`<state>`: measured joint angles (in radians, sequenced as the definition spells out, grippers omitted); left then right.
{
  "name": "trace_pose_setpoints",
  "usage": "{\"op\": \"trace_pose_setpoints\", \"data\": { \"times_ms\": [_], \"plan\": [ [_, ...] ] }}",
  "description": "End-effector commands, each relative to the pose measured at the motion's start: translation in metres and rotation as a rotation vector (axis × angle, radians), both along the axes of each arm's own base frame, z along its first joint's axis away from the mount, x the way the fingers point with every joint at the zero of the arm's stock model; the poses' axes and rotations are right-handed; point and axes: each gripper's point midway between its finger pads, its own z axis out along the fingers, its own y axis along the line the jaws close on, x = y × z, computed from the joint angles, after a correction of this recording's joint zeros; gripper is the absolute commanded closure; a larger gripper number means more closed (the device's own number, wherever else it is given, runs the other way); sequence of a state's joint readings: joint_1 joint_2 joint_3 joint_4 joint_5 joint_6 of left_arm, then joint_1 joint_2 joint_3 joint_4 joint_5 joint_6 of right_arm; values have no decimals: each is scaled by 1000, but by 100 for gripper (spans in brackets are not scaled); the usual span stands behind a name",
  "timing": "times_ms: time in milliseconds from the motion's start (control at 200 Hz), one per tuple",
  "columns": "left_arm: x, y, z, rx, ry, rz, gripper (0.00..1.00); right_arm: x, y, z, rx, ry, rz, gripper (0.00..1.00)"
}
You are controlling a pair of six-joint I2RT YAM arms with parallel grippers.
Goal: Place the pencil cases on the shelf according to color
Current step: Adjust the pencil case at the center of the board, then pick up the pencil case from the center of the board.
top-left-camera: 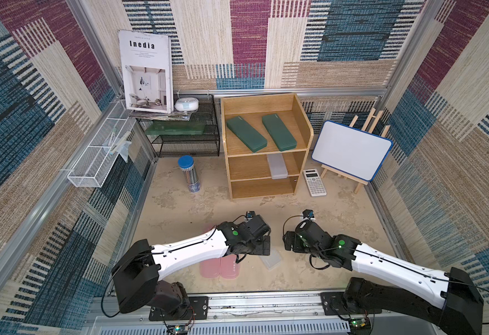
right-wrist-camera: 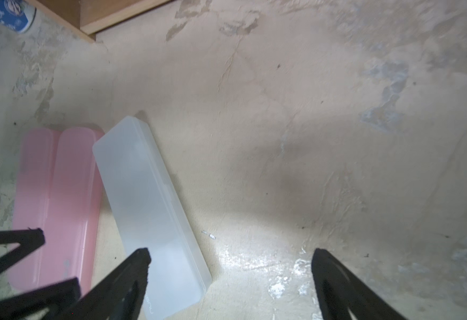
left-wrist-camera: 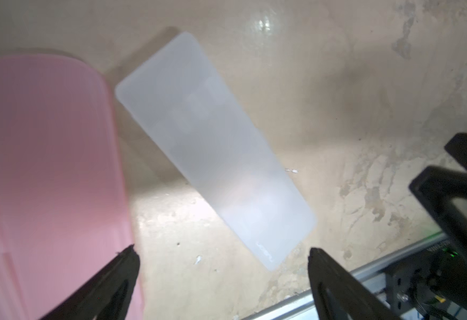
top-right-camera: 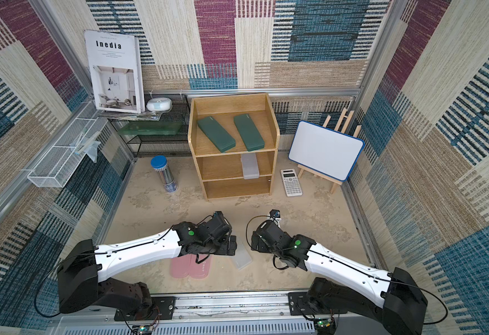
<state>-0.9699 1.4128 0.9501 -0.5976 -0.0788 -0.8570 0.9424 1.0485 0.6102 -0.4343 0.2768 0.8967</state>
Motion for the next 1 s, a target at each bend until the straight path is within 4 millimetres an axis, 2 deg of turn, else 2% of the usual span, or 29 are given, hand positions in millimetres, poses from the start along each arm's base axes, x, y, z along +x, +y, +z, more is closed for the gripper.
{"op": "trace_pose_setpoints", "data": {
  "times_ms": [0,105,215,341,476,656,997],
  "plan": [
    [1,36,-4,51,12,13,9,-8,23,-7,37,27,54,5],
    [6,67,3,25,2,77,9,-18,43,-19,11,48,111,5],
    [8,96,20,24,-49,134,2,-29,60,-29,-37,66,176,4],
    [7,125,32,34,-84,198,1,-39,67,-44,-121,98,216,3],
    [6,149,36,21,-110,270,1,-49,73,-57,-191,120,253,3],
    [4,163,35,9,-120,319,1,-56,66,-73,-299,141,270,5],
    [6,167,31,6,-118,336,1,-59,66,-93,-372,126,287,10]
  ]
}}
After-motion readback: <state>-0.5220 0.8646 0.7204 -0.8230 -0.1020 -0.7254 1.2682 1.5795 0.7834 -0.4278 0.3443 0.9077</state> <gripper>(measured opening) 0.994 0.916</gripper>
